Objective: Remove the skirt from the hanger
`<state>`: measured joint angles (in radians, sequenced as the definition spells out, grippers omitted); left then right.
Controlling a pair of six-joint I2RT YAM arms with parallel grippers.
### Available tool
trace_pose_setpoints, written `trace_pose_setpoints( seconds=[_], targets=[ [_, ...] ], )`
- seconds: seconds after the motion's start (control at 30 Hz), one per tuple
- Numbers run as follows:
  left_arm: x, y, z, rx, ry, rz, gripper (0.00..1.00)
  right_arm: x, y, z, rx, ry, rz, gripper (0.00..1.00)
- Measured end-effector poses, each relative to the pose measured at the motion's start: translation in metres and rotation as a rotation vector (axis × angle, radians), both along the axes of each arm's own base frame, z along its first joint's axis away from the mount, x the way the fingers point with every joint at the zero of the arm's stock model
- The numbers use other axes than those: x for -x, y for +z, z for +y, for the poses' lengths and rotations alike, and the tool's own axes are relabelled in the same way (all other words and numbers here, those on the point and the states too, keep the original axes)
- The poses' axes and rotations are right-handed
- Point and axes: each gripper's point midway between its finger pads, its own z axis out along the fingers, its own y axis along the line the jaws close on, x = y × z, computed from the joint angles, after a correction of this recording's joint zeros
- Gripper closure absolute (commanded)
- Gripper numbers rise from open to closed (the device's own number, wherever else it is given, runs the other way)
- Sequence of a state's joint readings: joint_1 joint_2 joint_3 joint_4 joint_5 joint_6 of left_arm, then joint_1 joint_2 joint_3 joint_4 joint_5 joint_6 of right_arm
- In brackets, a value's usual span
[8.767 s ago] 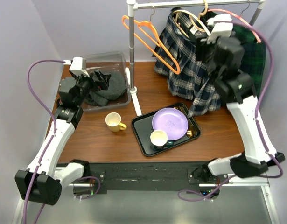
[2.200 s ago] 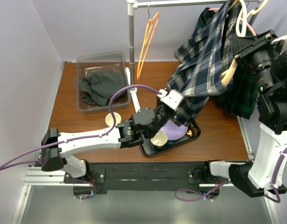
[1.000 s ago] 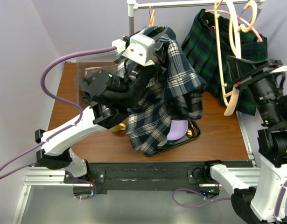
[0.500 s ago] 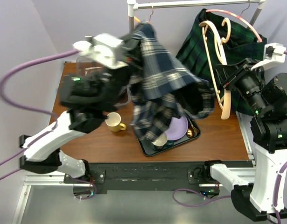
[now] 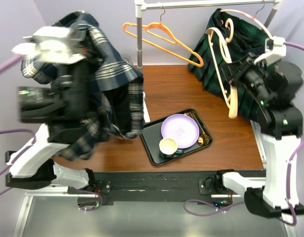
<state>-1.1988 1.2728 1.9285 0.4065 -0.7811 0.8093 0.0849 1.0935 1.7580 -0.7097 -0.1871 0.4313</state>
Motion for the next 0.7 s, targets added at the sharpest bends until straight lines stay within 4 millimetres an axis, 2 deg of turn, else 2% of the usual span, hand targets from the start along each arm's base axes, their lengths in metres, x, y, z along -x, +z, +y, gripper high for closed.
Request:
trace_pose_setpoints(
  seconds=[0.13, 0.2, 0.27, 0.43, 0.57, 0.7],
  targets=[
    [-0.04, -0.02, 0.002, -0.094, 0.18, 0.05, 1.0, -0.034, -0.007, 0.005, -0.019, 0.005, 0.035, 1.0],
    [-0.062, -0.03, 0.013, -0.123, 0.282, 0.089, 1.0, -0.055, -0.013, 0.009, -0.029, 0.012, 0.061, 1.0],
    [-0.076, -0.038, 0.025, -0.136, 0.354, 0.117, 1.0, -0.071, -0.017, 0.01, -0.036, 0.014, 0.073, 1.0],
    [-0.086, -0.041, 0.056, -0.112, 0.463, 0.133, 1.0, -0.104, -0.024, 0.014, -0.05, 0.012, 0.083, 1.0],
    [-0.091, -0.037, 0.082, -0.049, 0.554, 0.137, 1.0, -0.119, -0.013, 0.016, -0.06, 0.014, 0.03, 1.0],
    [-0.1, -0.04, 0.104, 0.0, 0.644, 0.155, 1.0, -0.125, 0.002, 0.016, -0.068, 0.015, -0.023, 1.0]
  ],
)
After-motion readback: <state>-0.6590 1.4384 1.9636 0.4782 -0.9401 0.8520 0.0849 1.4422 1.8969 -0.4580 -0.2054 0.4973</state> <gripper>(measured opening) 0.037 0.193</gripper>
